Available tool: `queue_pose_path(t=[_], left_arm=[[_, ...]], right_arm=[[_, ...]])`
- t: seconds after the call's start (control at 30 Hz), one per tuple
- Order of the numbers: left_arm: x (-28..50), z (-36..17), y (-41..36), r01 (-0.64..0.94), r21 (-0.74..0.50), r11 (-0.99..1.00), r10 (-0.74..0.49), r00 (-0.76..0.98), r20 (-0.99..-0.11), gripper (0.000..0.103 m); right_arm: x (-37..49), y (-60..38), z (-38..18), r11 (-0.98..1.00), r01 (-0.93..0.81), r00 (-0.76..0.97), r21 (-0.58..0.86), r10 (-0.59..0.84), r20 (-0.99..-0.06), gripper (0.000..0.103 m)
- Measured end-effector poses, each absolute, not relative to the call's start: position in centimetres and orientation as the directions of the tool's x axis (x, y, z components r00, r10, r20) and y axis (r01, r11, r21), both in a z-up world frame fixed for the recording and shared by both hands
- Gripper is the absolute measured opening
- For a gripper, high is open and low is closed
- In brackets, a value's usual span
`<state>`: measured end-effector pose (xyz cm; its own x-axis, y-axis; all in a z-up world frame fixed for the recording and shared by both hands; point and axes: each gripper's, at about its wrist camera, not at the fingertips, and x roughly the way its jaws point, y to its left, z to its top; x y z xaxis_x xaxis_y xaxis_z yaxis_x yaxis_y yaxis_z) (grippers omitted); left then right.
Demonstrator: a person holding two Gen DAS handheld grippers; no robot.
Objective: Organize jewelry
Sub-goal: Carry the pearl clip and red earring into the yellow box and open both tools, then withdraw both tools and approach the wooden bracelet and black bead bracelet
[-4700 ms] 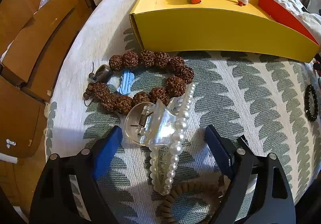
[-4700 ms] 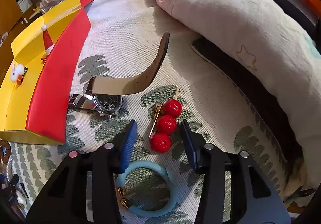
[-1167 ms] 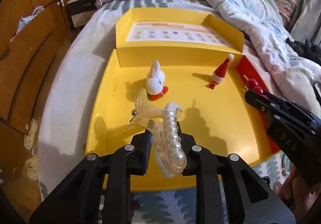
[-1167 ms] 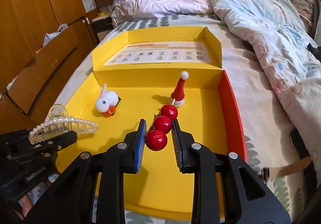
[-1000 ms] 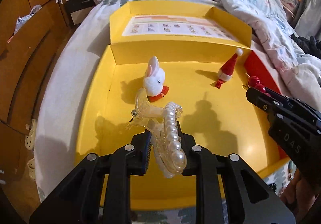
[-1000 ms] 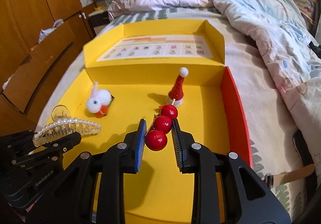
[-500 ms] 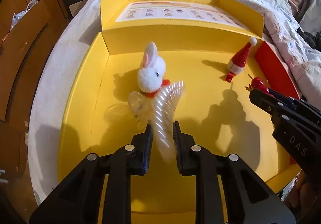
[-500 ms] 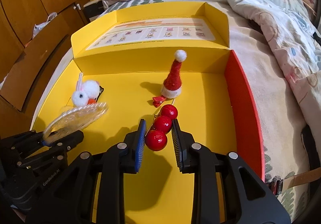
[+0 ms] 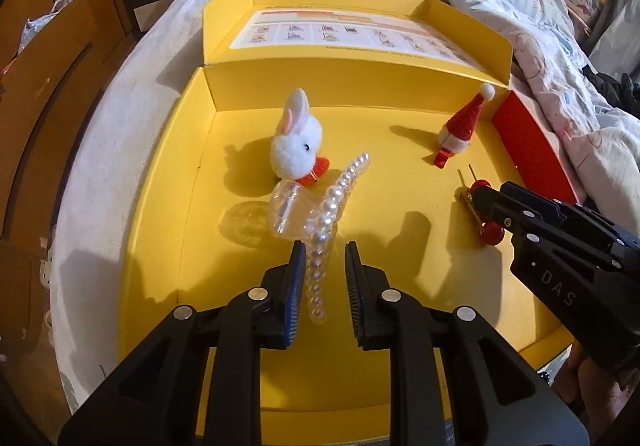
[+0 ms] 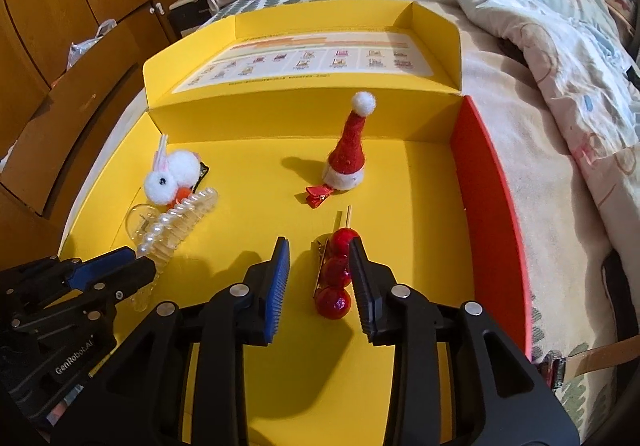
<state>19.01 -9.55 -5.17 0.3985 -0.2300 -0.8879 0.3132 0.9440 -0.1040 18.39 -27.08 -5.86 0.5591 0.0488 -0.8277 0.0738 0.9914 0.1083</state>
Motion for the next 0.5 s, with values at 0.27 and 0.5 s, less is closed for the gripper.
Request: queue_pose_path(t=[0.27,0.5], left_arm=[[17.0,-2.4,-8.3,0.312,-0.105,0.944,-0.245,0.455,-0.856,0.024],[12.8,0.6,-5.9,0.301,-0.042,0.953,-0.22,0.585,-0.781,0.067]], right_arm=[[16.5,-27.0,-2.4,0.99,0.054,0.623,0.134,0.072,-0.779,0.073],[12.7,-27.5,-0.2,0.991,0.036,0.681,0.129,0.07,-0.729,0.08]])
